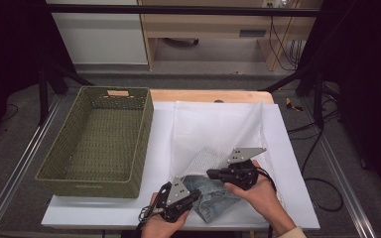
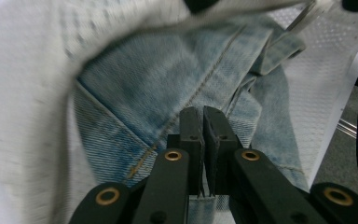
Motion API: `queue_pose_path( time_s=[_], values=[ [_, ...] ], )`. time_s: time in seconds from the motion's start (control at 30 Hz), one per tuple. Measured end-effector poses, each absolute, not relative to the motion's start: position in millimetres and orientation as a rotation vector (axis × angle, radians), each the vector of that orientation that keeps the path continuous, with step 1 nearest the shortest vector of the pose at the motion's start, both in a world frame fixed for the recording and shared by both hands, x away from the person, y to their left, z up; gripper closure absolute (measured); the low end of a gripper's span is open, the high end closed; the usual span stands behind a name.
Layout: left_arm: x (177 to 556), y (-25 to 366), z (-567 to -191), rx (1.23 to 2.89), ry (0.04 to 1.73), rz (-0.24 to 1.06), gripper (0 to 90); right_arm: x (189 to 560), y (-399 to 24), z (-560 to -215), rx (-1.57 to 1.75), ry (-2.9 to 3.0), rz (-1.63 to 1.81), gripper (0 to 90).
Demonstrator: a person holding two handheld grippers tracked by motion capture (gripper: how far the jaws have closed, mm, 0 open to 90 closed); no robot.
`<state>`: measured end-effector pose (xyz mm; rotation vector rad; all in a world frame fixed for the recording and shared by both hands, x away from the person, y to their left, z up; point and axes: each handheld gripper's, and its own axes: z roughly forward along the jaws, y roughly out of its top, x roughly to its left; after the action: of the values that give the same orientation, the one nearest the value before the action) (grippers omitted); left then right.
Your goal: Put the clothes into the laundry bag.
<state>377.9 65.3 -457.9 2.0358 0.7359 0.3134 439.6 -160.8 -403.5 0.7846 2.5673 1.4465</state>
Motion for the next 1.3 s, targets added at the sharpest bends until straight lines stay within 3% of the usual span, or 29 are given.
queue_pose_path(
  time_s=[0.83,1.3],
  values=[
    [424.1,45.7,-467.5,1.999,0.831,0.380,90.0,434.9,-164.9,-406.6,0.788,2.574,1.442,90.0],
    [421.1,51.1,-463.4,1.977,0.845,0.417,90.0,436.6,-169.2,-406.4,0.806,2.552,1.423,90.0]
  ],
)
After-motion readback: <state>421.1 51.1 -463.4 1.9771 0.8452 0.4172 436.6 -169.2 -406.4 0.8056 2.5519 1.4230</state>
